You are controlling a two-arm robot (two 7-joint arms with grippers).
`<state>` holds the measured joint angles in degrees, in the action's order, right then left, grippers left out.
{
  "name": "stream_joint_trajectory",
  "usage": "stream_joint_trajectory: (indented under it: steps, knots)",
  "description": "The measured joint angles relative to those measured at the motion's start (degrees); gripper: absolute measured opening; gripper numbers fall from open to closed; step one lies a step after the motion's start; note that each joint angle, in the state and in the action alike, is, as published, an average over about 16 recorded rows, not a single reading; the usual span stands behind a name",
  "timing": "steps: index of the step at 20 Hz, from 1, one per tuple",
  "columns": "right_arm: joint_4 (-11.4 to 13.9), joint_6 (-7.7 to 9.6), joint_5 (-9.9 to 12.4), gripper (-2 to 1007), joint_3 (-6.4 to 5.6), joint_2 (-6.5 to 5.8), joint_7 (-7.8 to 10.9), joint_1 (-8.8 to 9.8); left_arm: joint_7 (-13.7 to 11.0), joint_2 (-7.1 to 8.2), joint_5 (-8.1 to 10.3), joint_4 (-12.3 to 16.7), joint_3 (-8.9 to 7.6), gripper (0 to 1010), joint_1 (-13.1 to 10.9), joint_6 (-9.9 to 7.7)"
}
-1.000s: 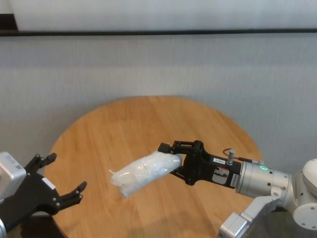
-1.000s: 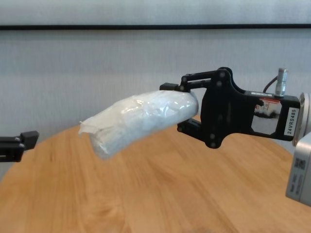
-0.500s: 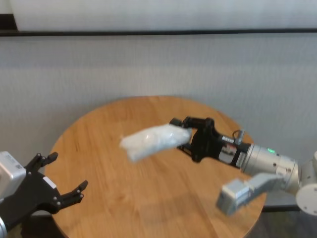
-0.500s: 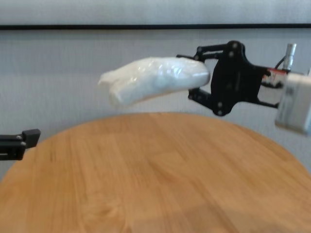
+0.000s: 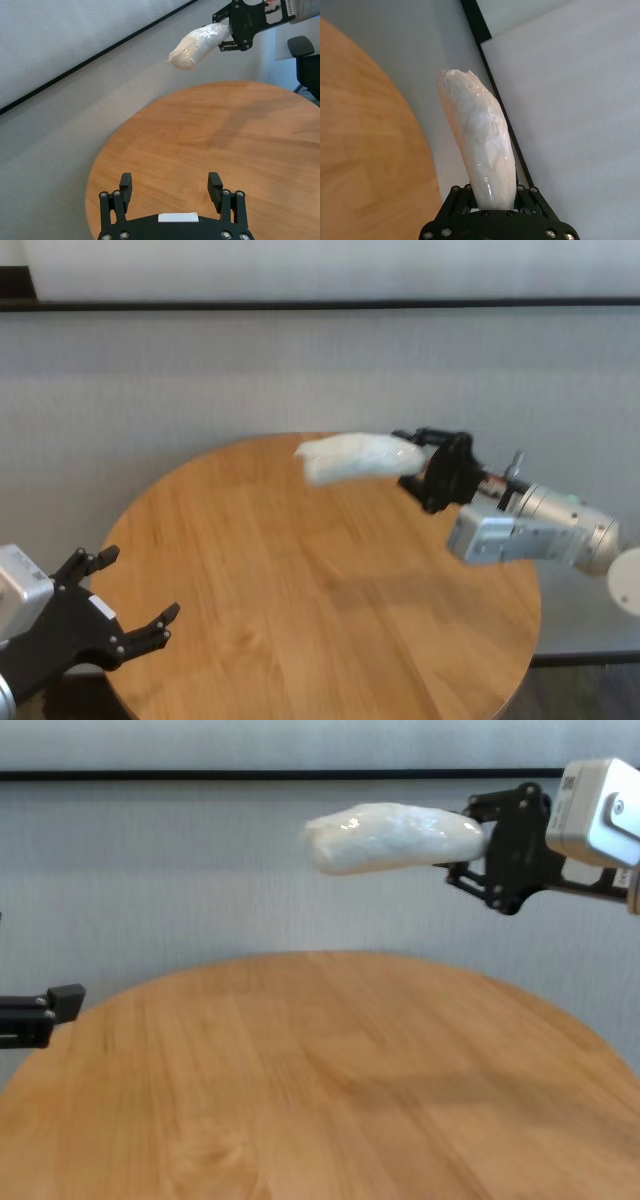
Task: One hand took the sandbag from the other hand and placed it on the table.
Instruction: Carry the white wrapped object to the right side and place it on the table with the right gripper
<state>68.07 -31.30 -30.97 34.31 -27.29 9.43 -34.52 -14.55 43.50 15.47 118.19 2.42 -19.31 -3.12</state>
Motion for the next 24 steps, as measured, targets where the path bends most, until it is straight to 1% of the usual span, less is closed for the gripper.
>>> stream_joint_trajectory:
  steps: [2, 5, 10, 17, 24]
  knots:
    - [-1.3, 1.18, 0.3, 306, -0.51, 0.06, 0.71, -0.75, 0.0, 0.02, 0.02, 0.0, 0.02, 1000, 0.0, 0.06]
    - [-3.0, 2.6, 0.0, 306, -1.13, -0.08, 1.04, -1.57, 0.0, 0.04, 0.05, -0.1, 0.05, 1000, 0.1, 0.14]
    - [-5.2, 4.19, -2.1, 306, -1.74, -0.72, 0.07, -2.15, -0.1, 0.06, 0.08, -0.1, 0.08, 1000, 0.1, 0.22]
    - [-7.8, 5.09, -4.0, 306, -2.25, -1.65, -1.65, -1.61, -0.1, 0.08, 0.12, -0.1, 0.11, 1000, 0.1, 0.29]
    - [-10.6, 5.13, -5.7, 306, -2.39, -2.26, -3.25, -1.19, -0.1, 0.1, 0.14, -0.2, 0.14, 1000, 0.2, 0.32]
